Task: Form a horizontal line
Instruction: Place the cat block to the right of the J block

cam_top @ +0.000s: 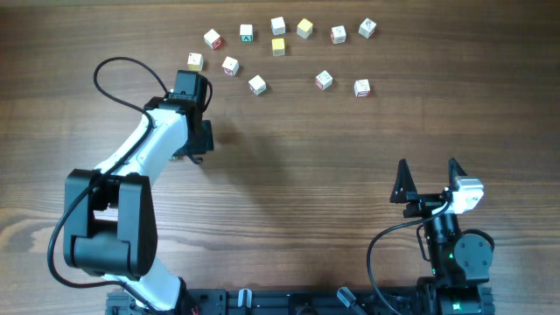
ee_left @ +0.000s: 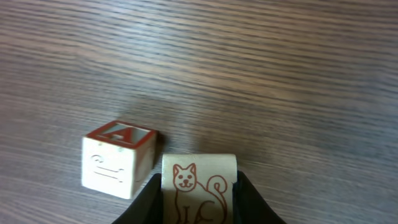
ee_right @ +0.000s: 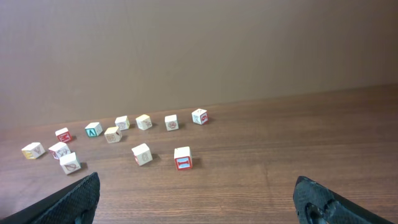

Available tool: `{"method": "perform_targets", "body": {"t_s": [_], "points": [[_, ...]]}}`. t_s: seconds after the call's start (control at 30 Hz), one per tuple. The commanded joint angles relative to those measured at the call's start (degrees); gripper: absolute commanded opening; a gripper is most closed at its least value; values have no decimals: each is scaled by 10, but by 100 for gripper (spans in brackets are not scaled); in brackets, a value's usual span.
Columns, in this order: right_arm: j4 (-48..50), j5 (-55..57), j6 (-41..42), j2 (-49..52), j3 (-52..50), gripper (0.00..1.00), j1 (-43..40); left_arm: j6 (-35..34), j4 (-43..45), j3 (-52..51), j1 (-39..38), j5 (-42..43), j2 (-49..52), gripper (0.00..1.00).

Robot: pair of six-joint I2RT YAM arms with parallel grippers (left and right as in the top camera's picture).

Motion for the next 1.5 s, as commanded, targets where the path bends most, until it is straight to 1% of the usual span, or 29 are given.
{"method": "perform_targets", "body": {"t_s": [0.0, 0.17, 0.63, 1.07, 1.37, 1.47], "points": [[1, -8, -10, -3, 0, 100, -3, 20, 0, -5, 3, 17, 5, 8], [1, -8, -10, -3, 0, 100, -3, 21, -5, -5, 3, 16, 5, 14], [1, -8, -10, -3, 0, 100, -3, 20, 6, -23, 9, 15, 5, 16], [1, -8, -10, -3, 0, 100, -3, 21, 24, -27, 9, 15, 5, 26], [1, -8, -10, -3, 0, 100, -3, 21, 36, -27, 9, 15, 5, 28], [1, -8, -10, -3, 0, 100, -3, 21, 35, -27, 9, 15, 5, 30]]}}
